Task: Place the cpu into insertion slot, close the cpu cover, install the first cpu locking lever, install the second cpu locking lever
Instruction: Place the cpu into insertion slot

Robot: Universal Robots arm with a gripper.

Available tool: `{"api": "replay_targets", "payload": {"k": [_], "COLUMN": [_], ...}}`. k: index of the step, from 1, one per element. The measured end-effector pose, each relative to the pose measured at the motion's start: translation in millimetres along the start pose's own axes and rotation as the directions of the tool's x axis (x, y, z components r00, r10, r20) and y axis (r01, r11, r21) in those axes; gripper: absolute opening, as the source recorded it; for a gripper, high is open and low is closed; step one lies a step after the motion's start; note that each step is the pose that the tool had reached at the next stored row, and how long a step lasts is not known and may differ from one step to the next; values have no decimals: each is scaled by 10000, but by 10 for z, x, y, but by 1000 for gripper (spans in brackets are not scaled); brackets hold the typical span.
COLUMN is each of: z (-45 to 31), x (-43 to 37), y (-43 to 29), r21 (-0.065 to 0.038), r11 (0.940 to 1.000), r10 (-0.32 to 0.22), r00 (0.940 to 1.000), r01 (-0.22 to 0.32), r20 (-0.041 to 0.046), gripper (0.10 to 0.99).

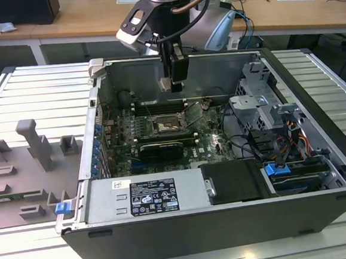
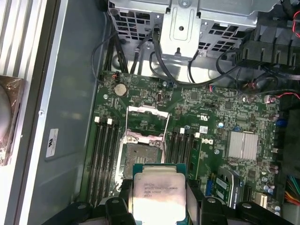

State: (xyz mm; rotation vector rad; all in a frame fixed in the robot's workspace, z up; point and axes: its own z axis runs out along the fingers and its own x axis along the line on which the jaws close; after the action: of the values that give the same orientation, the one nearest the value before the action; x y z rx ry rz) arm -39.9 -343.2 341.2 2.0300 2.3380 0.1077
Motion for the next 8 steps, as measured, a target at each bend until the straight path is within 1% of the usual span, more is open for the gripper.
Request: {"api": "replay_targets", "payload": {"k": [8], "z": [38], "x": [-1], "y": [-3], "r21": [1], "r11": [10000], "r10": [0], "r00": [10000], "r01": [0], "r20": [6], "gripper": [537]}}
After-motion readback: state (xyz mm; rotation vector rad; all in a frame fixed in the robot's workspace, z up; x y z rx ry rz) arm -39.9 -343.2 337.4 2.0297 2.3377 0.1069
